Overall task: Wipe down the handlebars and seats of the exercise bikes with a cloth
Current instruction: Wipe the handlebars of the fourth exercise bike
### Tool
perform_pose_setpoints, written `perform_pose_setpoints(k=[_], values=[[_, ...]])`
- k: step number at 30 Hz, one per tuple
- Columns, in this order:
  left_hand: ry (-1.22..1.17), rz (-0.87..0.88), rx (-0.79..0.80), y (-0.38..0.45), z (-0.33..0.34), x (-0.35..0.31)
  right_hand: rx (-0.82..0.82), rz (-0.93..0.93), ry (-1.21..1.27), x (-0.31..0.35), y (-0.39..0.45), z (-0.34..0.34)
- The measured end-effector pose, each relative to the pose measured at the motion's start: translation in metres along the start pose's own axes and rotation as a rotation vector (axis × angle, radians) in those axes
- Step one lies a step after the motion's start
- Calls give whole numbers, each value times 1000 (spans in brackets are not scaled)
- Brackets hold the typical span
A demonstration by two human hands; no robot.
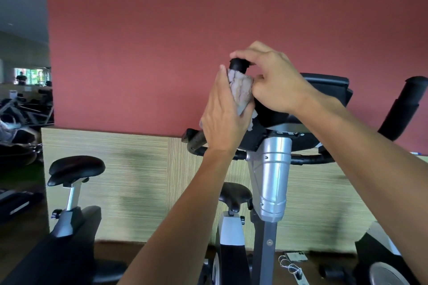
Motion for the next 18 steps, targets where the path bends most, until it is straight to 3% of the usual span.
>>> perform_pose_setpoints(k=[6, 12, 18], values=[[-75, -72, 73, -39, 3, 27, 20, 19, -46, 4, -2, 1], [3, 78, -5, 1, 0, -9, 12, 45, -3, 2, 0, 1], [-5, 115, 94, -25, -2, 17, 28, 77, -32, 8, -1, 2]])
Point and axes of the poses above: each hand's wrist, its own y-axis towards the middle knuckle, its own z-axis out of the palm, x = y × z, the point moved 2 cm from there along y, towards the middle knuckle, and after that the axes turned 4 degrees about y, right-handed, at the moved point
